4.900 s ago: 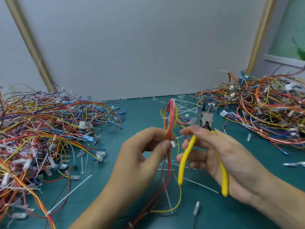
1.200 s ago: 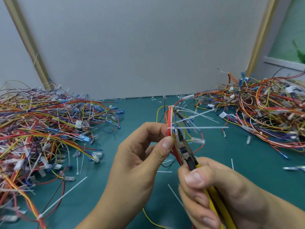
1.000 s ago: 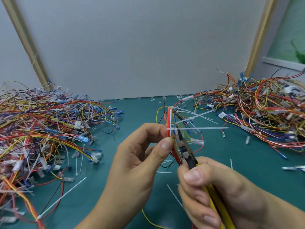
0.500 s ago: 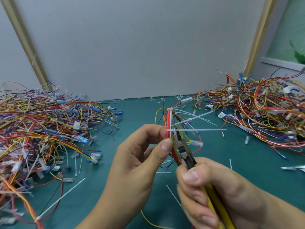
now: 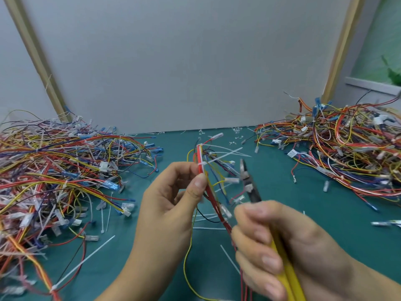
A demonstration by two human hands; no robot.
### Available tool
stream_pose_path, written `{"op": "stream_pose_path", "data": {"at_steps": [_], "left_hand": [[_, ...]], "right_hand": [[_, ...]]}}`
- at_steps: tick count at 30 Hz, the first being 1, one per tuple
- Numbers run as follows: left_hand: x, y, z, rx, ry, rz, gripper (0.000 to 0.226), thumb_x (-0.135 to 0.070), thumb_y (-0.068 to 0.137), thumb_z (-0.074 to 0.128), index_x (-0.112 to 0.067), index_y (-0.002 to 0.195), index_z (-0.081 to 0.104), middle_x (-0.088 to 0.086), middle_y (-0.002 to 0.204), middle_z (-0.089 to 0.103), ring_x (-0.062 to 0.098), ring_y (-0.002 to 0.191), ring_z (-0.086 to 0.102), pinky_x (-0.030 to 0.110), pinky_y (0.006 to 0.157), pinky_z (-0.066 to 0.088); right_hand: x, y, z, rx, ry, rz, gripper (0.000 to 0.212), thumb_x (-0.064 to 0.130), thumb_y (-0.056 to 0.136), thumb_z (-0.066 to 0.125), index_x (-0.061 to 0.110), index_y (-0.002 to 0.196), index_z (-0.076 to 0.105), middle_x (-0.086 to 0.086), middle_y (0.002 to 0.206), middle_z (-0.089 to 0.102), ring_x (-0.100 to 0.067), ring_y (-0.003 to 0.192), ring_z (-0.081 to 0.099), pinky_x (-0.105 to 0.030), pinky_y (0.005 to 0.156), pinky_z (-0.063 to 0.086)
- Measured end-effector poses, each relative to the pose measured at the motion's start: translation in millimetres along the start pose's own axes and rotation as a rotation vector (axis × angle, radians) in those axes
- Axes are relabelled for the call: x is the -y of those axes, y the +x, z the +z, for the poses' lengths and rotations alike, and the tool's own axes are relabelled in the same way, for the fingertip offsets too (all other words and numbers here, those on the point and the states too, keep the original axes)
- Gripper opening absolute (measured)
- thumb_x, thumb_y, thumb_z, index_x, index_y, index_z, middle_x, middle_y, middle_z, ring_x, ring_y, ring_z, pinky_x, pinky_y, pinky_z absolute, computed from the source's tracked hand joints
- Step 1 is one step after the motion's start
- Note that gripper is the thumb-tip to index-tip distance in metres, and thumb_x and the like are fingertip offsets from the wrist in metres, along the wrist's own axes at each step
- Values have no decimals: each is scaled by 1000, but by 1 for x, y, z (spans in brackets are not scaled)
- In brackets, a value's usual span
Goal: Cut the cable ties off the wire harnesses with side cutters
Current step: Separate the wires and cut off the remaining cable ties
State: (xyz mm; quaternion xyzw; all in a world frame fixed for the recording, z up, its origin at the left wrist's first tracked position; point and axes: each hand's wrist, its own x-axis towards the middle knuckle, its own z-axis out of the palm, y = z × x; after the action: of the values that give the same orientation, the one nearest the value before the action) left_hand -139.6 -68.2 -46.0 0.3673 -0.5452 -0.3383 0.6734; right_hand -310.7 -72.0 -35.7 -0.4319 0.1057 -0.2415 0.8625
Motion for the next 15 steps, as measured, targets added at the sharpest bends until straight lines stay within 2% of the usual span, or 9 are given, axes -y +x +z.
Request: {"op": "stream_pose_path", "data": {"at_steps": [1,3,7,9,12,15], "left_hand": [[1,0,-1,-21,39,9,7,-22,85,64,-17,87,68,-3,79,66,8,74,59,18,72,48],[1,0,-1,-15,165,69,6,-21,86,64,-18,88,67,-8,80,66,8,74,60,18,74,46],[-5,-4,3,101,578,375,6,-13,88,64,-19,90,65,-15,83,60,6,83,59,15,76,42],[-6,-6,4,183,665,467,2,-18,91,63,-19,90,65,-17,86,58,7,84,58,25,75,45],[-6,-7,2,282,706,506,5,-23,93,58,-27,94,61,-16,90,56,13,84,57,38,73,47],[-9,-6,-1,372,726,488,3,-23,94,59,-25,93,61,-16,90,56,14,83,56,36,73,46]], "right_hand": [[4,-1,1,7,35,-34,28,35,90,65,14,73,58,-2,62,59,-18,55,64,-26,55,50],[9,-2,0,-132,-20,-107,29,39,84,74,13,77,65,-7,68,64,-25,61,68,-30,59,55],[11,1,1,-461,-254,-260,30,41,76,80,15,87,72,-15,71,66,-34,62,70,-33,53,57],[11,2,1,-575,-328,-328,29,41,69,80,21,88,73,-15,70,67,-35,60,70,-31,49,55],[13,0,-1,-636,-412,-411,29,41,67,76,22,89,74,-11,66,66,-33,58,70,-27,43,51],[15,-1,0,-647,-479,-434,29,35,69,82,17,89,74,-10,62,65,-31,54,68,-26,41,49]]}}
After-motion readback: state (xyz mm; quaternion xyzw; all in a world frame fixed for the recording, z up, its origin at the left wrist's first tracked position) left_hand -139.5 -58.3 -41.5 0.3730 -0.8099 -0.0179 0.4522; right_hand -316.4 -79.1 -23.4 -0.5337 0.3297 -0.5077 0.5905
